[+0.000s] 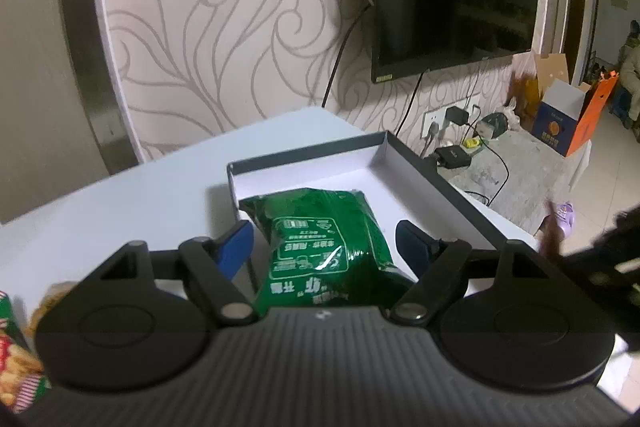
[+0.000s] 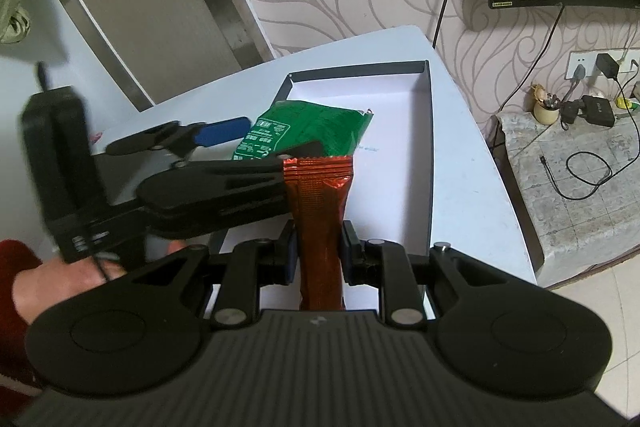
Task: Organize snacks
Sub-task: 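Open both grippers to drop the green bag and orange bar into the box, then grasp the clear nut bag with the left gripper while the right grasps the orange candy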
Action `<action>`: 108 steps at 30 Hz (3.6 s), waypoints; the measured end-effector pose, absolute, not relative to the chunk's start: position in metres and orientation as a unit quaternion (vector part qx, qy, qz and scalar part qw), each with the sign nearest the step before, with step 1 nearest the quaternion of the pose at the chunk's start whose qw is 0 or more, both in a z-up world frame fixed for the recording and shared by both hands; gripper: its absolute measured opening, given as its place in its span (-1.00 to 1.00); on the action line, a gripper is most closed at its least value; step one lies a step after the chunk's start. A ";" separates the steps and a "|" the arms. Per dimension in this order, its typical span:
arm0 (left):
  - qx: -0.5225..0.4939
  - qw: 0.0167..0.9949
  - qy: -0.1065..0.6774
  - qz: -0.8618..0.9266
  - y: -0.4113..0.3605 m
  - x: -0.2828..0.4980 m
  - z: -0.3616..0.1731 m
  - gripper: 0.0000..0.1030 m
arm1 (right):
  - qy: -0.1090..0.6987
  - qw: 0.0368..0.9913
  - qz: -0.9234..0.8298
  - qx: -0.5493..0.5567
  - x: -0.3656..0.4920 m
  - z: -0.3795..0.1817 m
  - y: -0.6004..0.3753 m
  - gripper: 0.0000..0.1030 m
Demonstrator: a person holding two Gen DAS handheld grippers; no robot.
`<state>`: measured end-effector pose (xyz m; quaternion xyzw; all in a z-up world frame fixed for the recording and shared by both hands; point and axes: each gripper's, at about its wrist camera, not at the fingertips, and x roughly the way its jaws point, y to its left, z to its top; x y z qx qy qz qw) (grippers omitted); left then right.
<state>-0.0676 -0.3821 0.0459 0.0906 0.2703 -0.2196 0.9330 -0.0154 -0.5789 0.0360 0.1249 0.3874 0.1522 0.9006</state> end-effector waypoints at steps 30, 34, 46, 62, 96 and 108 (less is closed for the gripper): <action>0.081 0.944 0.247 -0.202 -0.323 -0.112 0.061 0.55 | 0.371 0.913 0.132 0.107 0.004 0.042 -0.552 0.04; 0.082 0.943 0.245 -0.208 -0.312 -0.120 0.064 0.55 | 0.362 0.916 0.131 0.109 -0.010 0.049 -0.542 0.12; 0.108 0.935 0.239 -0.237 -0.249 -0.176 0.061 0.55 | 0.350 0.918 0.156 0.098 -0.056 0.055 -0.493 0.12; 0.074 0.923 0.298 -0.234 -0.203 -0.185 0.028 0.52 | 0.392 0.899 0.189 0.051 -0.092 0.039 -0.436 0.07; 0.087 0.907 0.339 -0.233 -0.164 -0.169 0.012 -0.05 | 0.426 0.888 0.165 -0.062 -0.056 -0.003 -0.361 0.11; 0.085 0.907 0.339 -0.234 -0.162 -0.171 0.012 -0.11 | 0.427 0.882 0.192 -0.059 -0.057 -0.010 -0.355 0.03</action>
